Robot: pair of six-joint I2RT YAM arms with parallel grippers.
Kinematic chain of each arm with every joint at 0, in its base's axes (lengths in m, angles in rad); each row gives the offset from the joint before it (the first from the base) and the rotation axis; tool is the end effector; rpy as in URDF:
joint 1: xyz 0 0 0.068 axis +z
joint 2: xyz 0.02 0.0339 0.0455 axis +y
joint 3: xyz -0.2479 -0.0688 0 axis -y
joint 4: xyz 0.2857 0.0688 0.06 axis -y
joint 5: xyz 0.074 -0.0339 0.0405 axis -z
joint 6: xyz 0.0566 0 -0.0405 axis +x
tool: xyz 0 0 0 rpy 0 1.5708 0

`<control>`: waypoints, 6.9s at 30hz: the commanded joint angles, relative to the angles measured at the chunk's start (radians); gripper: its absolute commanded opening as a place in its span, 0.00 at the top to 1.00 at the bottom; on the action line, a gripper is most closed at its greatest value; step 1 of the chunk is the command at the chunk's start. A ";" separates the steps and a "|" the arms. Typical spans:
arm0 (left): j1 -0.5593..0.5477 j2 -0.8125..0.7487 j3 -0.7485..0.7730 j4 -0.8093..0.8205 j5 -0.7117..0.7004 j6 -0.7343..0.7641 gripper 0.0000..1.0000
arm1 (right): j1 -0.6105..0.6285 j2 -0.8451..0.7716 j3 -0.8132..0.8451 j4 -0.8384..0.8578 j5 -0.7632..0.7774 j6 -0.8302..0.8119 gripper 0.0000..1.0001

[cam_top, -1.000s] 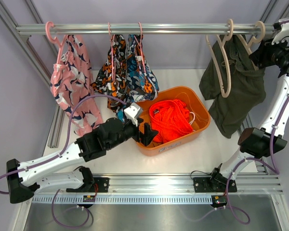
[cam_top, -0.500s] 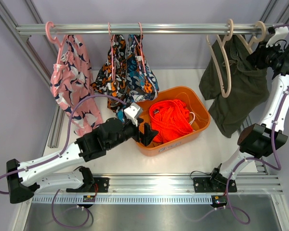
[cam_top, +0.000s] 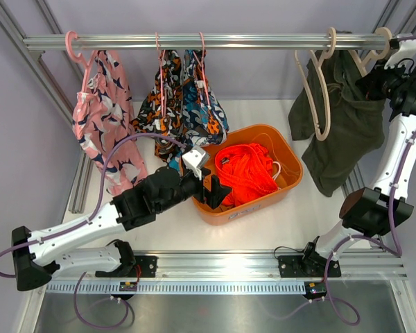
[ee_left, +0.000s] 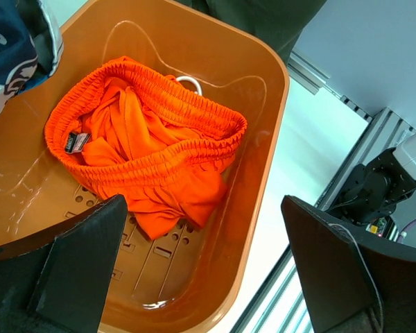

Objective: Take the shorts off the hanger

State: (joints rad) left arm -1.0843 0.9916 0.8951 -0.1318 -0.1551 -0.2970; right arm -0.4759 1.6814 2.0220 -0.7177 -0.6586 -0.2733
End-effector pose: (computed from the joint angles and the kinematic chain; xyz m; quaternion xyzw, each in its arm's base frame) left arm 0.1485 -0.2620 0.3238 0.2549 0.7395 -0.3483 0.5166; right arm 0.3777 -0.1557 0.4681 -0.1017 0.7970 0.0543 0.5928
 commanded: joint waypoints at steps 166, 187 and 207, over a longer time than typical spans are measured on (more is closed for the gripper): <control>0.364 0.369 0.510 0.012 0.367 -0.292 0.99 | 0.166 -0.712 -0.565 -0.326 -0.816 -0.279 1.00; 0.207 0.524 0.541 0.271 0.502 -0.382 0.98 | 0.227 -0.712 -0.756 0.958 -0.483 0.817 1.00; 0.060 0.708 0.755 0.359 0.652 -0.403 0.98 | 0.229 -0.664 -0.504 0.683 -0.099 0.614 1.00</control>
State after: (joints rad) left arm -0.9615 1.6558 1.5288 0.1287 0.4019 -0.7048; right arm -0.2493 1.0241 1.4044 0.1261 -0.9215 0.4641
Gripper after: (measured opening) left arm 0.027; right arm 0.146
